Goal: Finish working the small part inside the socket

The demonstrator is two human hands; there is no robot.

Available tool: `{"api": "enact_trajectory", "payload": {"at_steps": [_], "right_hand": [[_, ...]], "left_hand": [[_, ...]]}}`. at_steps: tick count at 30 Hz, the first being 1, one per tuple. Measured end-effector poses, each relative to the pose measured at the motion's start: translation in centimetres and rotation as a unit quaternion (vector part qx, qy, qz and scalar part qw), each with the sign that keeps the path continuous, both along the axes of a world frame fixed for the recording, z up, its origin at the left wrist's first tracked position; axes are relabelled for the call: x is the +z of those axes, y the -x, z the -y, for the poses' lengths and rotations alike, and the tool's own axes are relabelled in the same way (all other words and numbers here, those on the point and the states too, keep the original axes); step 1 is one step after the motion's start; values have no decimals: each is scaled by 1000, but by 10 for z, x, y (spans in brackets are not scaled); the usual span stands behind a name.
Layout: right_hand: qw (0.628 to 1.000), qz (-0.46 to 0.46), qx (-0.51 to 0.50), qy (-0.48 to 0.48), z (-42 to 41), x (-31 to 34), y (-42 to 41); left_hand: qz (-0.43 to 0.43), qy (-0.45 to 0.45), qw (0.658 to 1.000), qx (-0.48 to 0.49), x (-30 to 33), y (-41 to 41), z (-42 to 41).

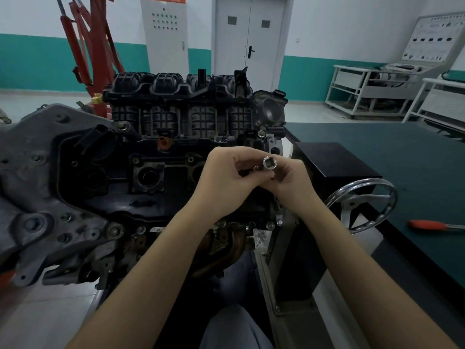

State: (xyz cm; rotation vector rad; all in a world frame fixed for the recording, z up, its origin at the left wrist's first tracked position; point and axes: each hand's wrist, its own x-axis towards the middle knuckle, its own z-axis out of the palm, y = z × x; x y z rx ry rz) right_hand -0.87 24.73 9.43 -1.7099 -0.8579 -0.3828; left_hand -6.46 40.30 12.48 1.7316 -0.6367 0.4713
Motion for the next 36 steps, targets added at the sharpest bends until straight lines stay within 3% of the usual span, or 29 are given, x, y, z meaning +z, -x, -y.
{"api": "enact_trajectory", "payload": {"at_steps": [3, 8, 14, 20, 27, 32, 36], "right_hand": [[1000, 2, -23, 3, 1, 0, -1], [999, -15, -22, -25, 1, -2, 0], [998, 29, -39, 40, 1, -1, -2], [999, 21, -36, 15, -4, 1, -3], [997, 28, -66, 14, -4, 0, 0], [996, 4, -87, 9, -9, 1, 0], [997, -9, -82, 3, -11, 3, 4]], "left_hand": [[-11, 6, 999, -41, -1, 0, -2], [15, -13, 999, 43, -4, -1, 1], [-2, -4, 1000, -18, -5, 0, 1], [26, -11, 997, 70, -7, -2, 7], [2, -25, 1000, 3, -10, -4, 4], [64, -78, 992, 72, -11, -7, 4], [79, -78, 991, 72, -9, -5, 1]]}}
